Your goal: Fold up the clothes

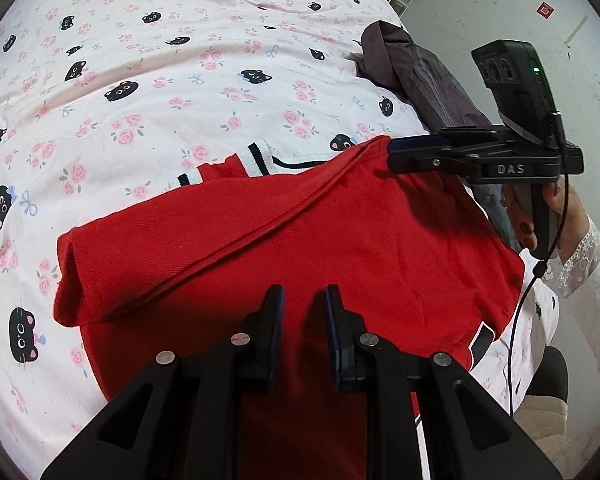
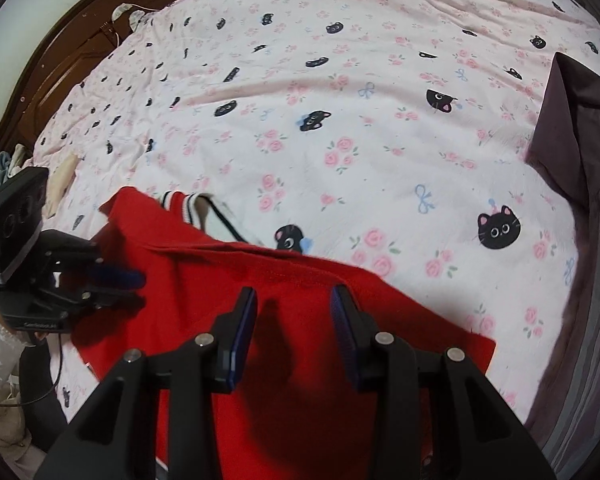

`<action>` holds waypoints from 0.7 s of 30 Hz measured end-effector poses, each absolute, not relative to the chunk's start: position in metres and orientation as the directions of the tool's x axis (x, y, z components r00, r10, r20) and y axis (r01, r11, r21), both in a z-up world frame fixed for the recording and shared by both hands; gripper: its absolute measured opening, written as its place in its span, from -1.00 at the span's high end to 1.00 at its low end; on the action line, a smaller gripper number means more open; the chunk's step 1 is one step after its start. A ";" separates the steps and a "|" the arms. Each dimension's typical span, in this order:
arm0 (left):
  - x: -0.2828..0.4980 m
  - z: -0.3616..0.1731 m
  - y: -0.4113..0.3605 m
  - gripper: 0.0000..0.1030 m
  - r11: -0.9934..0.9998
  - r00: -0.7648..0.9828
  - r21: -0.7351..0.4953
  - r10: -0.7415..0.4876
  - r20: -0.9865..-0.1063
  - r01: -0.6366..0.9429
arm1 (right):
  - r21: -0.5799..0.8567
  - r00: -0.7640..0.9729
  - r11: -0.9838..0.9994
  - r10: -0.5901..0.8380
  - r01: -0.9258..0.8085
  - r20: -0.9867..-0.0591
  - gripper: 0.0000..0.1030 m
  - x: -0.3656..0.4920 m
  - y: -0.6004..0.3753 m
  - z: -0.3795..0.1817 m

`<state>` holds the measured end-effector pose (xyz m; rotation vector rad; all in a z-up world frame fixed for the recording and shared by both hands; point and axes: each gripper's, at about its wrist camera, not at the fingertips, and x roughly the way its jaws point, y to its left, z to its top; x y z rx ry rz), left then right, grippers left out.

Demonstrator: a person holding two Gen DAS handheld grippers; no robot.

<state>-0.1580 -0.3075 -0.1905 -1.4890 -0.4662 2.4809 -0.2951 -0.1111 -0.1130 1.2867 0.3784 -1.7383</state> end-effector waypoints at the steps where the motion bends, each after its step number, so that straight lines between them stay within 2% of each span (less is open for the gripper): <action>1: -0.158 -0.191 -0.307 0.67 -0.928 -0.467 -0.373 0.337 -0.817 -0.017 | 0.258 -0.045 -0.544 -0.481 0.799 -0.876 0.24 -0.297 -0.112 -0.115; 10: -0.154 -0.184 -0.310 0.67 -0.932 -0.482 -0.363 0.321 -0.815 -0.008 | 0.315 -0.083 -0.601 -0.541 0.734 -0.837 0.23 -0.305 -0.101 -0.115; 15: -0.148 -0.182 -0.324 0.67 -0.933 -0.497 -0.360 0.302 -0.814 0.024 | 0.303 -0.151 -0.615 -0.574 0.728 -0.805 0.23 -0.292 -0.069 -0.086; 21: -0.149 -0.183 -0.332 0.67 -0.939 -0.504 -0.341 0.270 -0.820 0.051 | 0.262 -0.164 -0.613 -0.549 0.746 -0.820 0.21 -0.265 -0.041 -0.077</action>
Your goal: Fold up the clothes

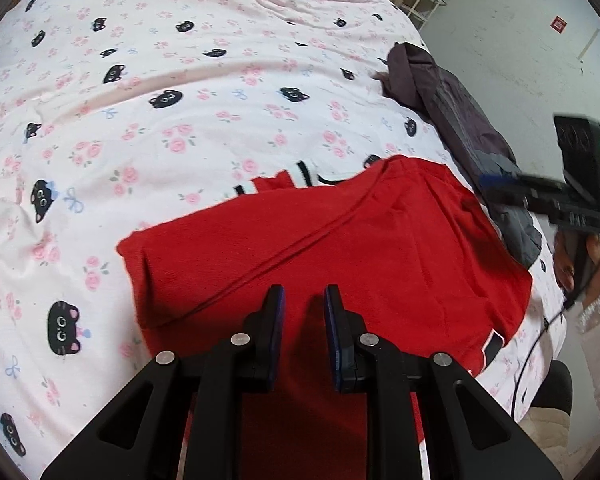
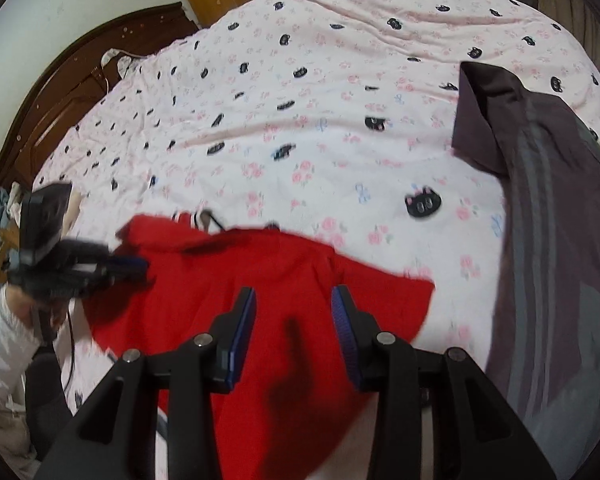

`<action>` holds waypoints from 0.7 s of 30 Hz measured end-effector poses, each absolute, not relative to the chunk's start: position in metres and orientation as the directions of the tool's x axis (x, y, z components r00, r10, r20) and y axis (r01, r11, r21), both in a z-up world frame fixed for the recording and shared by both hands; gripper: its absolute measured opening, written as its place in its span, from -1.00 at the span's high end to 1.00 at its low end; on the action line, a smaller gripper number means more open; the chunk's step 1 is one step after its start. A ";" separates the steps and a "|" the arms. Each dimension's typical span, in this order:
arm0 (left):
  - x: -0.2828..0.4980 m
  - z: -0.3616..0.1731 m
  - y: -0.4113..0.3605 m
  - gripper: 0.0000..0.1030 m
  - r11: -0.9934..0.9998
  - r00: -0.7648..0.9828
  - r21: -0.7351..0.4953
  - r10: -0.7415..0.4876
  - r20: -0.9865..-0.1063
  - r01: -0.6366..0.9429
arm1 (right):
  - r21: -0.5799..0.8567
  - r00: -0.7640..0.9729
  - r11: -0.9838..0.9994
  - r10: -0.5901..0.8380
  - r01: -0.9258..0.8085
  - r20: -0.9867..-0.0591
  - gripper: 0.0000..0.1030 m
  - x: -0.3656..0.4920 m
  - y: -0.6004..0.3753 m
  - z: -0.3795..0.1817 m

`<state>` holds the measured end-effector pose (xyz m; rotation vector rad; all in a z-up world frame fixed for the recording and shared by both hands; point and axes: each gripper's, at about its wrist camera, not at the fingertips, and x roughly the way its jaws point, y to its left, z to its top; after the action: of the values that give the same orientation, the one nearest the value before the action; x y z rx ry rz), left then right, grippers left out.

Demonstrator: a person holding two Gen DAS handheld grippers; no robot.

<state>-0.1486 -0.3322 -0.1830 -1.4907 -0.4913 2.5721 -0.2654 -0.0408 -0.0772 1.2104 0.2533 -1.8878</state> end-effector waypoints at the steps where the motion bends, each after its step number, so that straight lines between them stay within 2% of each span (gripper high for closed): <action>1: -0.149 -0.183 -0.334 0.67 -0.940 -0.505 -0.337 0.264 -0.822 0.057 | 0.255 -0.159 -0.614 -0.537 0.747 -0.829 0.21 -0.262 -0.040 -0.080; 6: -0.154 -0.187 -0.342 0.67 -0.943 -0.512 -0.322 0.237 -0.826 0.085 | 0.211 -0.149 -0.629 -0.469 0.748 -0.871 0.21 -0.252 -0.038 -0.101; 21: -0.198 -0.177 -0.383 0.67 -0.940 -0.559 -0.287 0.139 -0.817 0.186 | 0.209 -0.133 -0.639 -0.443 0.740 -0.887 0.21 -0.252 -0.038 -0.117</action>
<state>-0.1984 -0.3825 -0.1767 -1.4874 -0.5485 2.7434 -0.2524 -0.0380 -0.1166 1.3229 0.3588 -1.8696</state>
